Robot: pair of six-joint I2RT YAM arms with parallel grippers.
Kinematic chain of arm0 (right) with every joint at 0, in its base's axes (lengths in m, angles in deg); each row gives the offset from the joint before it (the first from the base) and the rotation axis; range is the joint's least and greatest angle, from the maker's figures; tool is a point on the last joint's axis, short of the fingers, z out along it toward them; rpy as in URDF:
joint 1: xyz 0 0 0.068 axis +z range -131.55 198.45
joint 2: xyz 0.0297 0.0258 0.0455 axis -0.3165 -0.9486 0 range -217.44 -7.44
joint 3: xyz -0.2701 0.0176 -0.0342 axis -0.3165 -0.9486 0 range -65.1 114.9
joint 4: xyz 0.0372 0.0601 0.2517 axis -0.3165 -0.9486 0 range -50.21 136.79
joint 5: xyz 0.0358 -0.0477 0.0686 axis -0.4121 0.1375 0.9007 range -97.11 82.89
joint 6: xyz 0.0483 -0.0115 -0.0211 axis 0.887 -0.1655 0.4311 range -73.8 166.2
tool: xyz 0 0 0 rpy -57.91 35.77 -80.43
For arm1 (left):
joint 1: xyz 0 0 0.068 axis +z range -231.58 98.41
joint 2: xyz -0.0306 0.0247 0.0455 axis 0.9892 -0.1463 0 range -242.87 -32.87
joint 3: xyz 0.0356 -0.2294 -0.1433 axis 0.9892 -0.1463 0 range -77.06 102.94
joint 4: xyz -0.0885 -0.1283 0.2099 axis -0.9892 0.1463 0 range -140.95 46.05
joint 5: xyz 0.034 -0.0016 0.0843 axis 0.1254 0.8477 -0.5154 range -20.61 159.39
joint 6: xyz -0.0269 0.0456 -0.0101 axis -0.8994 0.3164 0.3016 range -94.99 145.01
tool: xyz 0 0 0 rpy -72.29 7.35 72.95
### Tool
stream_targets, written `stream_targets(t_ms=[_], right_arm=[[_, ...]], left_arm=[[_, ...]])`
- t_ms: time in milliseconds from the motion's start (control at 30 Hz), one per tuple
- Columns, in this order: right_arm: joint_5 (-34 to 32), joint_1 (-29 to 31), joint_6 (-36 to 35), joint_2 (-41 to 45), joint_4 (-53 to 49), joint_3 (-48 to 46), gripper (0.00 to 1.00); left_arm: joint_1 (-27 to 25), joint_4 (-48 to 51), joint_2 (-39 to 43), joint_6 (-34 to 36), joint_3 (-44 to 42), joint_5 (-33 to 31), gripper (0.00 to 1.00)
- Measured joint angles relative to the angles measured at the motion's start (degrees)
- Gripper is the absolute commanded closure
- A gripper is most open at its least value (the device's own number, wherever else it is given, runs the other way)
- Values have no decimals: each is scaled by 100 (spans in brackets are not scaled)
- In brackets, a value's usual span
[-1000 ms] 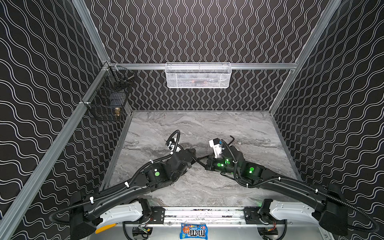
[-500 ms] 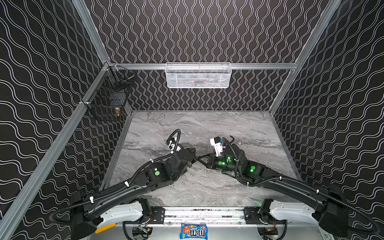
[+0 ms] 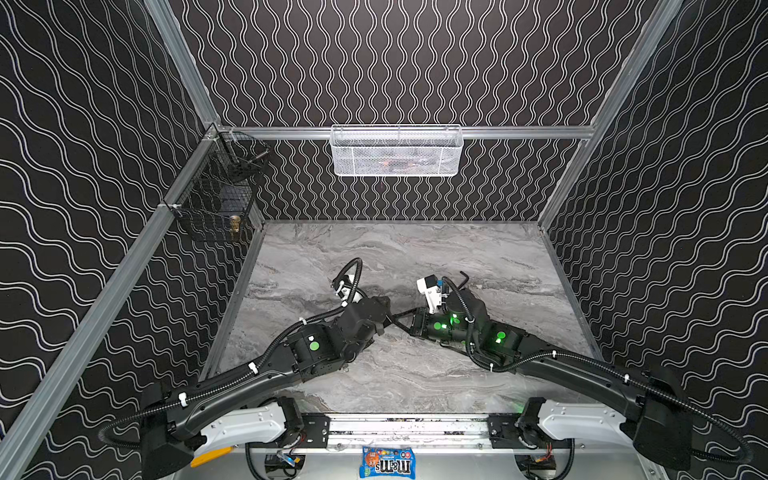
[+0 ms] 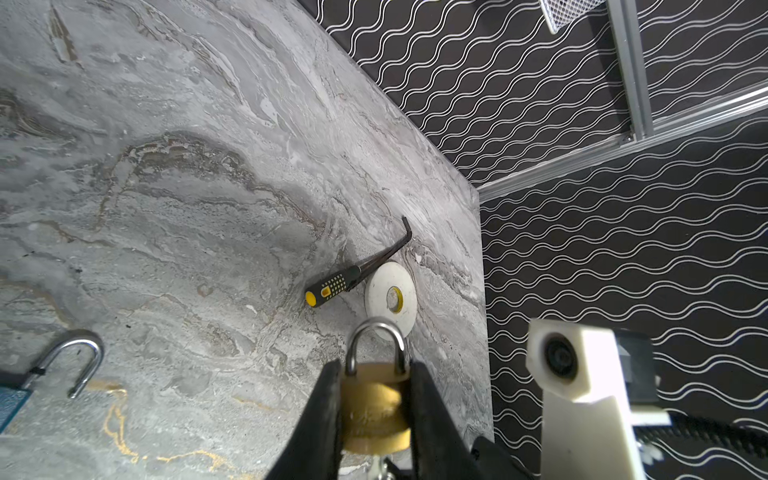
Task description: Unlock with the key
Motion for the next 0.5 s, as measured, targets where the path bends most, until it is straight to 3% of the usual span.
stream_targets(t_ms=[500], right_arm=[[428, -426, 129, 367, -22, -181, 100]], left_arm=[[-7, -197, 4, -131, -42, 72, 100]])
